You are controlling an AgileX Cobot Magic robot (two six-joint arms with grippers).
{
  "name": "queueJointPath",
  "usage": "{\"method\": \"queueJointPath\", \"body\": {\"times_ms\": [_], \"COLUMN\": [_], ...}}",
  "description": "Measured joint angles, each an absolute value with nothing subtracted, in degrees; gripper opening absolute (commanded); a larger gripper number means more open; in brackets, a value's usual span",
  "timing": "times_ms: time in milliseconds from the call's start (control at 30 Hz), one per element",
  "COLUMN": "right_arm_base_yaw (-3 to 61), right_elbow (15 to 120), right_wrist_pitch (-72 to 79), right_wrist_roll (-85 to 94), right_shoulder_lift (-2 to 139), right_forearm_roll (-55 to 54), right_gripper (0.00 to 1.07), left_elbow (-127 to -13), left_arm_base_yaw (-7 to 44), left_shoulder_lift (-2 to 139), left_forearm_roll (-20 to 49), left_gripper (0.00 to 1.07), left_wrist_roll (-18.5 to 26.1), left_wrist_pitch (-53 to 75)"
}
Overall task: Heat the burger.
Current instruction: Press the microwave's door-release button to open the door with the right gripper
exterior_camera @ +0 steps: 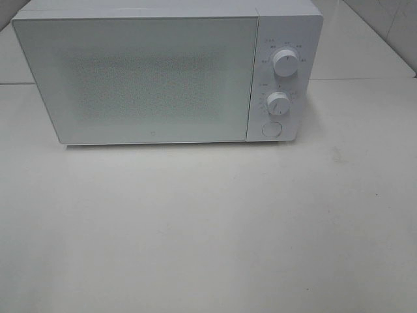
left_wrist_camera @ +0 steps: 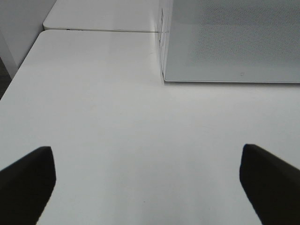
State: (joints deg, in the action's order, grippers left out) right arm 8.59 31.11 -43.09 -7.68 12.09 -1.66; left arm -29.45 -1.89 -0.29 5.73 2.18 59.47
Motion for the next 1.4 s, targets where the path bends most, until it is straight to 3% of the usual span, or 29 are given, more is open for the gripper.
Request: {"method": "queueJointPath", "body": {"times_ms": [1067, 1400], "right_arm_base_yaw": [8.59, 8.59], "right_elbow": [31.11, 30.94], "right_wrist_pitch": [-4.41, 17.48], "right_wrist_roll": [-7.62, -7.28], "right_shoulder_lift": [56.38, 69.61], "right_forearm_roll": [0.00, 1.38], "right_gripper": [0.76, 0.76], "left_elbow": [-29.45, -29.45], "left_arm_base_yaw": [-1.89, -1.89], "left_shoulder_lift": [-0.29, -0.29], "left_forearm_roll": [5.73, 5.73], "left_gripper": [1.02, 1.02], "left_wrist_roll": [2.18, 2.18], "left_wrist_pitch": [59.47, 59.47]}}
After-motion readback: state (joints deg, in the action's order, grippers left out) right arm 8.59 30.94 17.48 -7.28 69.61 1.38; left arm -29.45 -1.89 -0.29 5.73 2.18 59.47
